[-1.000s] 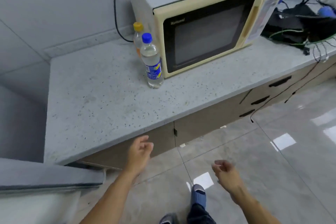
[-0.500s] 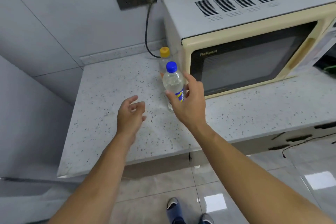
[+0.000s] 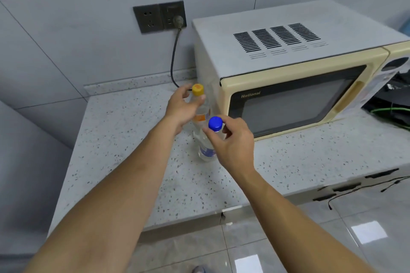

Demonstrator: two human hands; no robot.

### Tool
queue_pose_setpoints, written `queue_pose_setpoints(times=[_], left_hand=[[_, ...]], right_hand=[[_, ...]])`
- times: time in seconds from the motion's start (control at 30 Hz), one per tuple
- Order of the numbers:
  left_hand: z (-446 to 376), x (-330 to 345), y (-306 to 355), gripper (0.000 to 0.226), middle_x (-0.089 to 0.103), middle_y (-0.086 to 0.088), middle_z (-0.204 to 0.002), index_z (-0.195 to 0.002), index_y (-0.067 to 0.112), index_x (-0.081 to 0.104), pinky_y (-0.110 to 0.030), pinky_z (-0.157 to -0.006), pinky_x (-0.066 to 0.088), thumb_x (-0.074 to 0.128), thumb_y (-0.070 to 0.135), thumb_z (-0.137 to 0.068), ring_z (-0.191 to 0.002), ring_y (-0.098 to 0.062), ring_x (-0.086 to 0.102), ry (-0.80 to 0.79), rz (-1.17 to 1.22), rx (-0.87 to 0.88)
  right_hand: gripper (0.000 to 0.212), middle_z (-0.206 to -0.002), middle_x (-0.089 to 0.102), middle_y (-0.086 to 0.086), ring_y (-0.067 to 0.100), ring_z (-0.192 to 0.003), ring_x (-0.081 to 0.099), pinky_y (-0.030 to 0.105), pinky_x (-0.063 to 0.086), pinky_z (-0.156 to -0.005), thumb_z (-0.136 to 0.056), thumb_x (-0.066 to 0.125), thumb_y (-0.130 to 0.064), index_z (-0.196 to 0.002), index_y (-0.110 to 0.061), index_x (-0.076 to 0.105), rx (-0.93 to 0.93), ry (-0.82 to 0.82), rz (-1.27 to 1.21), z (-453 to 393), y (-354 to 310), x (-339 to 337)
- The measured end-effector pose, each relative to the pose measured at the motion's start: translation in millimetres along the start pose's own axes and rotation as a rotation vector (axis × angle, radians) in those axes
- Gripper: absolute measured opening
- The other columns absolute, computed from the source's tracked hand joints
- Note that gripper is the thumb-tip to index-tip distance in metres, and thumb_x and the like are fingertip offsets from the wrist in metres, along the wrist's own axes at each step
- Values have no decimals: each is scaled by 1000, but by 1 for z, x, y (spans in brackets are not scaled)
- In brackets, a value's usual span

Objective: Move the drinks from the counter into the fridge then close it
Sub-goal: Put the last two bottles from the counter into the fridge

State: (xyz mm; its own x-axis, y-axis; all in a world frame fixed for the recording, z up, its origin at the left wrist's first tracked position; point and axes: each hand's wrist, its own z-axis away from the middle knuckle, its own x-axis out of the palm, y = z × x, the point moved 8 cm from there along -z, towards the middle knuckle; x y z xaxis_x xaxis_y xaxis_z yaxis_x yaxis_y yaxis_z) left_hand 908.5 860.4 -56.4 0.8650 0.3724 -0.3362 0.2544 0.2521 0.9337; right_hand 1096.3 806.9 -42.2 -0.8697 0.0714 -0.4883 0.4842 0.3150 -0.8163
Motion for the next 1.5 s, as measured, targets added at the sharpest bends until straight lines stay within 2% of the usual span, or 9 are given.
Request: queue_pose_setpoints(times=[0.1, 0.23, 0.37, 0.5, 0.73, 0.93, 1.07, 1.3, 1.5], left_hand=[[1, 8, -4, 19, 57, 10, -121, -110, 39, 59, -33, -87, 40, 64, 39, -92, -117, -15, 52, -11, -37, 41], [22, -4, -9, 16, 56, 21, -106, -93, 51, 59, -31, -87, 40, 60, 35, -94, -108, -8, 51, 109, 11, 108], [57, -24, -27, 20, 61, 16, -117, -110, 39, 65, -27, -92, 43, 64, 29, -93, -115, -6, 53, 207, 115, 107], [95, -53, -32, 26, 63, 29, -107, -112, 41, 67, -16, -89, 45, 68, 28, -89, -110, 6, 57, 280, 167, 146], [138, -75, -64, 21, 69, 20, -111, -108, 44, 67, -27, -89, 53, 66, 36, -89, -107, -1, 64, 246, 172, 109], [138, -65, -95, 50, 63, 24, -113, -122, 48, 52, -13, -76, 52, 75, 48, -78, -104, 2, 62, 132, 134, 133], [135, -46, -141, 63, 62, 28, -109, -118, 55, 45, -21, -79, 52, 82, 48, -67, -98, 6, 62, 81, 76, 8], [138, -39, -163, 59, 61, 35, -107, -107, 65, 44, -19, -83, 47, 82, 50, -65, -98, 12, 60, 87, 132, -18], [198, -50, -176, 57, 70, 20, -107, -115, 41, 56, -23, -83, 53, 80, 50, -64, -98, 2, 67, 103, 239, -98]], right_hand=[[28, -96, 54, 0, 0, -85, 52, 4, 43, -66, -80, 81, -28, -106, -22, 72, 28, 59, -110, 18, 12, -13], [28, -111, 62, -8, 6, -103, 56, 31, 51, -89, -88, 73, -25, -115, -20, 66, 51, 39, -172, 28, 23, -16], [28, -111, 63, -18, 3, -106, 57, 40, 52, -92, -92, 69, -21, -118, -26, 61, 132, -37, -267, 35, 31, -15], [24, -111, 64, -10, 6, -103, 57, 31, 50, -88, -92, 68, -21, -115, -23, 63, 90, -85, -235, 39, 25, -20], [20, -111, 64, -12, 5, -103, 56, 17, 45, -86, -91, 68, -27, -109, -30, 61, 33, -155, -201, 48, 13, -16], [64, -120, 55, -27, 1, -110, 56, 10, 49, -83, -75, 81, -40, -128, -41, 46, 132, -200, -256, 77, 50, -4], [76, -115, 56, -30, -10, -106, 55, 1, 45, -77, -64, 84, -46, -128, -41, 43, 267, -184, -270, 91, 77, 15], [71, -109, 67, -9, 7, -98, 65, 16, 54, -74, -65, 90, -39, -124, -28, 51, 375, -167, -228, 90, 100, 34], [54, -99, 69, -13, 4, -91, 66, 11, 50, -64, -68, 87, -35, -113, -27, 59, 360, -223, -251, 108, 96, 28]])
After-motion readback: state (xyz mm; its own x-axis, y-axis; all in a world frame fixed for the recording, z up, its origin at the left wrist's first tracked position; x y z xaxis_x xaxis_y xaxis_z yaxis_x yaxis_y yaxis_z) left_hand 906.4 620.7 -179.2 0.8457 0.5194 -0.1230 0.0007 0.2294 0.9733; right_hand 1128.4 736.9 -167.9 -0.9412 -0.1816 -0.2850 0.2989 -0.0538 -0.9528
